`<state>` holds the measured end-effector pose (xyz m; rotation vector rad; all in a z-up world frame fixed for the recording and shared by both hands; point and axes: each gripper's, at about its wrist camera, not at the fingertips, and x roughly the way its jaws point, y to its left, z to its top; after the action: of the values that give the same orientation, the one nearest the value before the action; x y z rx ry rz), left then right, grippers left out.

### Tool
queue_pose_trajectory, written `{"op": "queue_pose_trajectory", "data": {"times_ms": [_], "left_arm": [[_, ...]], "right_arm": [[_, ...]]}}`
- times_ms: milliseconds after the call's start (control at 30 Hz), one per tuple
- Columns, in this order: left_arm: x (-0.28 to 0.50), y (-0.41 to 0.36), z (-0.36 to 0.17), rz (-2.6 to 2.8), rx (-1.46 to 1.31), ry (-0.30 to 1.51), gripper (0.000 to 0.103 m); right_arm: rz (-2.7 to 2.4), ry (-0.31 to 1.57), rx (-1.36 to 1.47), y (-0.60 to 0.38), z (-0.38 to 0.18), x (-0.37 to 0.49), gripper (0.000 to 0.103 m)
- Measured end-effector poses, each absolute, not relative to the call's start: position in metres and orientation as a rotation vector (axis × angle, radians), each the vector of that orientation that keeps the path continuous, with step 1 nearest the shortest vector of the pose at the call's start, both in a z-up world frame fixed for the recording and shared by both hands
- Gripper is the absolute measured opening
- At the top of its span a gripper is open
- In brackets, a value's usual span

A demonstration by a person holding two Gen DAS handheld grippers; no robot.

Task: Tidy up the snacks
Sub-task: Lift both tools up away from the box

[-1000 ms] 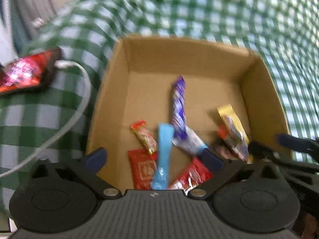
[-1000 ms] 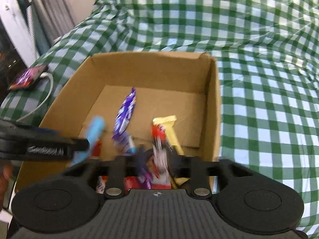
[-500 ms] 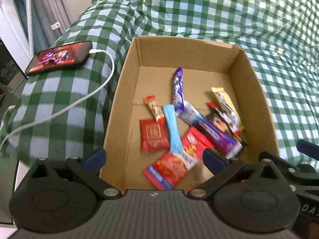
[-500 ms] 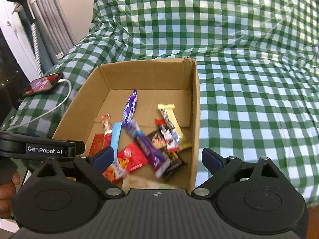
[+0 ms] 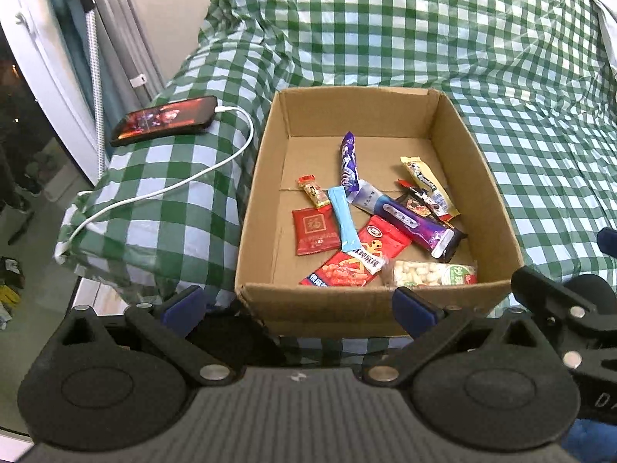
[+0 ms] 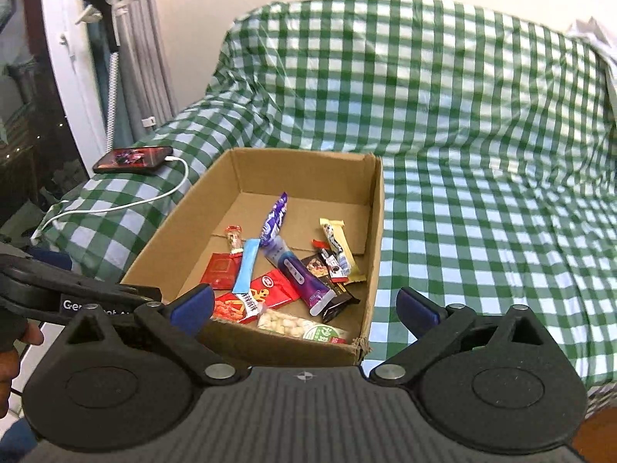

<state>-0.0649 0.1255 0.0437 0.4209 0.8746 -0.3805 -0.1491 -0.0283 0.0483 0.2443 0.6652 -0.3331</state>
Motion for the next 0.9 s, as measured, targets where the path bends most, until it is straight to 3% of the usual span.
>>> {"op": "queue_pose_trajectory", "data": {"times_ms": [233,400,900], "left_arm": [[-0.087,0.133,0.059,-0.307,0.448,0.772,0.103],[-0.084,0.143,0.061,-0.324,0.408,0.844,0.103],[-0.090,0.148,0.062,-0.308,0.417,0.825,0.103]], "right_arm": [[-0.299,0.633,0.154,-0.010,0.057,-0.164,0.102],[-0.285,0.631,0.141,-0.004,0.056,-0.167,0.102],[-0.278,0.622,0.118,0.002,0.058,-0.172,0.102]]}}
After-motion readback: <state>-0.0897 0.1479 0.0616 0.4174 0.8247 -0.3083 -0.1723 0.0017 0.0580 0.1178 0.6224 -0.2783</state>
